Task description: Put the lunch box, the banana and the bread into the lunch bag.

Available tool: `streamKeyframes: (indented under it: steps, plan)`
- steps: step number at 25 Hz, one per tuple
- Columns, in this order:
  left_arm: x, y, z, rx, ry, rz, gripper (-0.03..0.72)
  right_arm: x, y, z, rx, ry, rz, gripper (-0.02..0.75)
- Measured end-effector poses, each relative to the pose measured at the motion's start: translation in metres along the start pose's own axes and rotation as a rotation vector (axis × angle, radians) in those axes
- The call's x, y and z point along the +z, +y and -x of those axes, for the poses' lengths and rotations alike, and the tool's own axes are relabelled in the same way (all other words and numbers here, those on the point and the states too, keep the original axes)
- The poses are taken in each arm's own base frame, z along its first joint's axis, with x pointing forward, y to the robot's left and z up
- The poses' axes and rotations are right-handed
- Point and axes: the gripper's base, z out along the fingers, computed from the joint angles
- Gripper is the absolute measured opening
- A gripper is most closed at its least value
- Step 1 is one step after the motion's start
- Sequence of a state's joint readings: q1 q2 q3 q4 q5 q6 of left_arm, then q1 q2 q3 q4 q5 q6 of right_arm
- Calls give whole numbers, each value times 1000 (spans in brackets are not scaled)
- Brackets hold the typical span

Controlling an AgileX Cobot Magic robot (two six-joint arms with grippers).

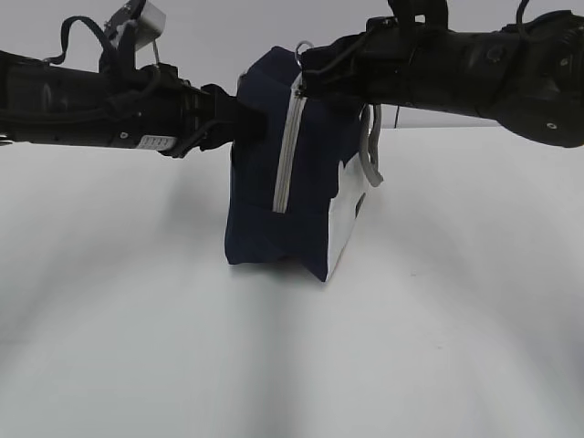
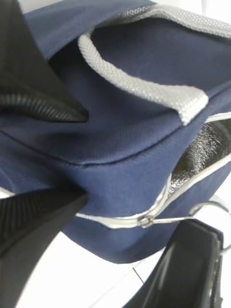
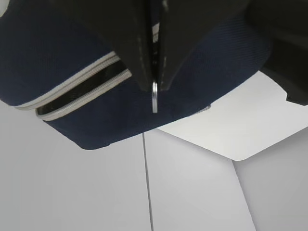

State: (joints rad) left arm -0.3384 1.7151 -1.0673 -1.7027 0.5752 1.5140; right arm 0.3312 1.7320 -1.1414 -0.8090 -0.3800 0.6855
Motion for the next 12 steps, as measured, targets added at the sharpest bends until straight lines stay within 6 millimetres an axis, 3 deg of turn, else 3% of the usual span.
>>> streamKeyframes:
  steps: [12]
  plan:
    - [4,3,-4,-10,12,-5,89,0,0,0,15,0,0,-16]
